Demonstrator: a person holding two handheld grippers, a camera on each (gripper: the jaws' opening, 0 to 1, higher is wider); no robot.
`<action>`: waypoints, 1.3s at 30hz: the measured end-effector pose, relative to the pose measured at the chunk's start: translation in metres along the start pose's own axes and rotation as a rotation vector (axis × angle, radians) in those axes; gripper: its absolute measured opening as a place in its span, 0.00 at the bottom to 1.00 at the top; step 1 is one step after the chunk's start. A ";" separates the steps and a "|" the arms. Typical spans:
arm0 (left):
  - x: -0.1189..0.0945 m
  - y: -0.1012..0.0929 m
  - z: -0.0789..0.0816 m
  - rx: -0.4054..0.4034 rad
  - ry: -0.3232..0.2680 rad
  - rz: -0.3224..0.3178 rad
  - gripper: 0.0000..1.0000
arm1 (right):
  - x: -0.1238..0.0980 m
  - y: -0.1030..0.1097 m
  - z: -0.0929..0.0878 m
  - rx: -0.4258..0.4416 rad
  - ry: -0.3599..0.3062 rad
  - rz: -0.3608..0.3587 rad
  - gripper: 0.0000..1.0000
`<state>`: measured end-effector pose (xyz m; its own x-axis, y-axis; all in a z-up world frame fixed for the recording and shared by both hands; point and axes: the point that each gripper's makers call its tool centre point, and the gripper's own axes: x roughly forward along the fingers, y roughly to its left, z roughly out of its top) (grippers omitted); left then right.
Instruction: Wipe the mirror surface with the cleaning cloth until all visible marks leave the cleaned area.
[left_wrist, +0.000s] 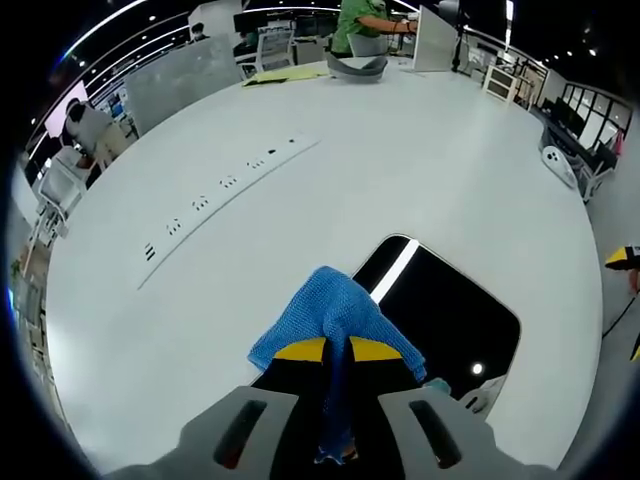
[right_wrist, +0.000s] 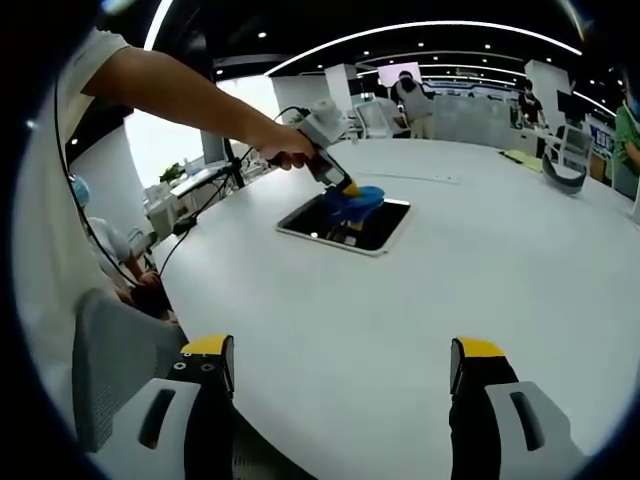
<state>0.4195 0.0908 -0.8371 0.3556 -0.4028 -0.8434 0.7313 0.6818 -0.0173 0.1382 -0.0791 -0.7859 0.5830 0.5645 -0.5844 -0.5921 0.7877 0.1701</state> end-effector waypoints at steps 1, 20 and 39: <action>0.000 -0.001 0.000 0.002 0.000 -0.001 0.05 | 0.000 0.001 -0.001 0.001 0.003 0.003 0.88; 0.006 -0.010 0.009 0.016 0.004 -0.011 0.05 | -0.002 -0.001 0.000 0.007 -0.002 0.000 0.88; 0.009 -0.015 0.014 0.018 0.012 -0.013 0.05 | -0.005 -0.006 0.000 0.002 -0.009 -0.010 0.89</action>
<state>0.4194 0.0686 -0.8368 0.3389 -0.4044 -0.8495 0.7463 0.6654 -0.0190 0.1388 -0.0865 -0.7843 0.5937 0.5587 -0.5791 -0.5852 0.7938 0.1657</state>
